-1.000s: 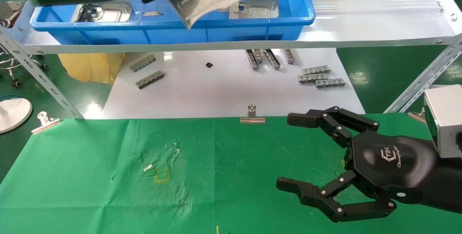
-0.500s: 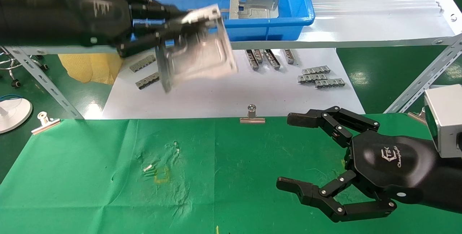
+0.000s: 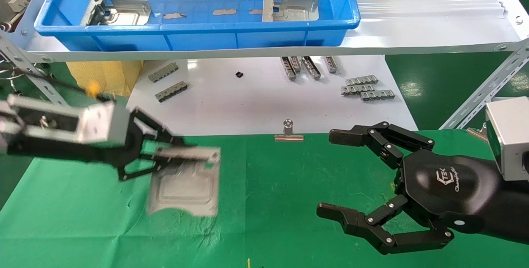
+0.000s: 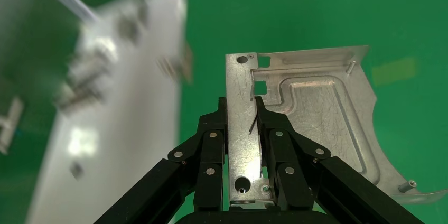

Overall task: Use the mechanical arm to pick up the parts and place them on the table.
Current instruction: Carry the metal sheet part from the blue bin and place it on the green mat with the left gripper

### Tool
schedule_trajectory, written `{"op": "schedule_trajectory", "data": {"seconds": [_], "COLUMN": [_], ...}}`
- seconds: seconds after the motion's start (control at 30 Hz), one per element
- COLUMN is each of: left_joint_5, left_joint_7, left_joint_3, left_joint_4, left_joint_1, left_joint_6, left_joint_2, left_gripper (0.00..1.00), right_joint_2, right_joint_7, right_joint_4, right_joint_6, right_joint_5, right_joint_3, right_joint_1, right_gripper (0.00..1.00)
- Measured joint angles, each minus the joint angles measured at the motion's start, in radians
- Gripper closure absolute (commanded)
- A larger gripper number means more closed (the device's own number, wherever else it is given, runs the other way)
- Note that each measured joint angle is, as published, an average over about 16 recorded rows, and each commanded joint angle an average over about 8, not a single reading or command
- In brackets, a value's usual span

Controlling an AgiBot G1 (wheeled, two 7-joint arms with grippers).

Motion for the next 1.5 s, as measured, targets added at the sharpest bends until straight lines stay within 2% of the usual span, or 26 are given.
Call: {"op": "schedule_trajectory", "data": {"seconds": [0.2, 0.4, 0.47, 0.63, 0.7, 0.73, 1.07, 1.5], "left_joint_5": [0.083, 0.1, 0.097, 0.094, 0.094, 0.094, 0.063, -0.116], "left_joint_7": [0.103, 0.191, 0.218, 0.281, 0.303, 0.313, 0.344, 0.22], "left_joint_3": [0.062, 0.073, 0.071, 0.068, 0.067, 0.067, 0.048, -0.056], "left_joint_4": [0.123, 0.234, 0.265, 0.325, 0.344, 0.352, 0.422, 0.449], "left_joint_1": [0.005, 0.017, 0.022, 0.03, 0.031, 0.031, 0.023, 0.084], "left_joint_6": [-0.024, -0.056, -0.067, -0.093, -0.1, -0.102, -0.05, 0.038], "left_joint_2": [0.048, 0.095, 0.108, 0.135, 0.144, 0.148, 0.163, 0.121], "left_gripper": [1.0, 0.98, 0.85, 0.23, 0.05, 0.0, 0.0, 0.0], "right_joint_2": [0.0, 0.0, 0.0, 0.0, 0.0, 0.0, 0.0, 0.0], "right_joint_7": [0.0, 0.0, 0.0, 0.0, 0.0, 0.0, 0.0, 0.0], "right_joint_4": [0.0, 0.0, 0.0, 0.0, 0.0, 0.0, 0.0, 0.0], "right_joint_6": [0.0, 0.0, 0.0, 0.0, 0.0, 0.0, 0.0, 0.0], "right_joint_5": [0.0, 0.0, 0.0, 0.0, 0.0, 0.0, 0.0, 0.0], "right_joint_3": [0.0, 0.0, 0.0, 0.0, 0.0, 0.0, 0.0, 0.0], "right_joint_1": [0.0, 0.0, 0.0, 0.0, 0.0, 0.0, 0.0, 0.0], "right_gripper": [0.0, 0.0, 0.0, 0.0, 0.0, 0.0, 0.0, 0.0]}}
